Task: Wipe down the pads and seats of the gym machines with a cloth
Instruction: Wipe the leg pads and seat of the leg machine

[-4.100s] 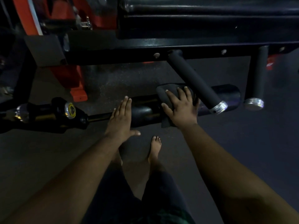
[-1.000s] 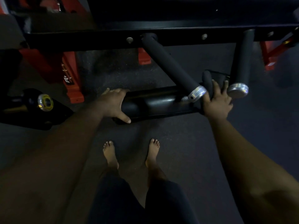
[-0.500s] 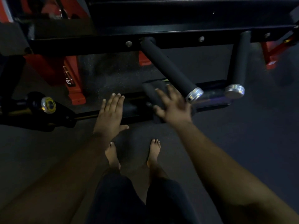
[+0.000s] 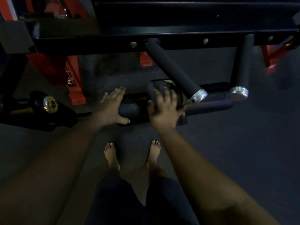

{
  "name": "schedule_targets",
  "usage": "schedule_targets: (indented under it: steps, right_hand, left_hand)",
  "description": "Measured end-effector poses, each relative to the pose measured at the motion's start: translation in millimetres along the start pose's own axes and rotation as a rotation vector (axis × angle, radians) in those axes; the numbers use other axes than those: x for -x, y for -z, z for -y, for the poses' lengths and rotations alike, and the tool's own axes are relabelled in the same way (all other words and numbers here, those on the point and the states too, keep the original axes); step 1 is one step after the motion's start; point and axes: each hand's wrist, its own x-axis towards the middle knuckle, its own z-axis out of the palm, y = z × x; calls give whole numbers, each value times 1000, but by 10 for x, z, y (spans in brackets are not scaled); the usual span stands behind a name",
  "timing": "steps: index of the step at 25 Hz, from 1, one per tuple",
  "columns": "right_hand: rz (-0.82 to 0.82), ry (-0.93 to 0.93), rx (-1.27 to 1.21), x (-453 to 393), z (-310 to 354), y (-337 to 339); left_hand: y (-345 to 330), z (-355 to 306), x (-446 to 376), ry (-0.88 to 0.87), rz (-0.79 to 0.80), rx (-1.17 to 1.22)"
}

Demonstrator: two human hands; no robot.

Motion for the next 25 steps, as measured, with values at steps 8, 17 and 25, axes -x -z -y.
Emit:
schedule_targets:
  steps: [8, 17, 25]
  right_hand:
    - [-32, 192, 278, -261, -1290, 348]
    - [-56, -226, -13, -113, -466, 196]
    - [228, 316, 102, 306, -522, 799]
  left_hand:
    - [-452, -276, 220, 33, -264, -282]
    - [91, -187, -113, 47, 43, -218]
    - [-253, -797, 968, 131, -67, -280]
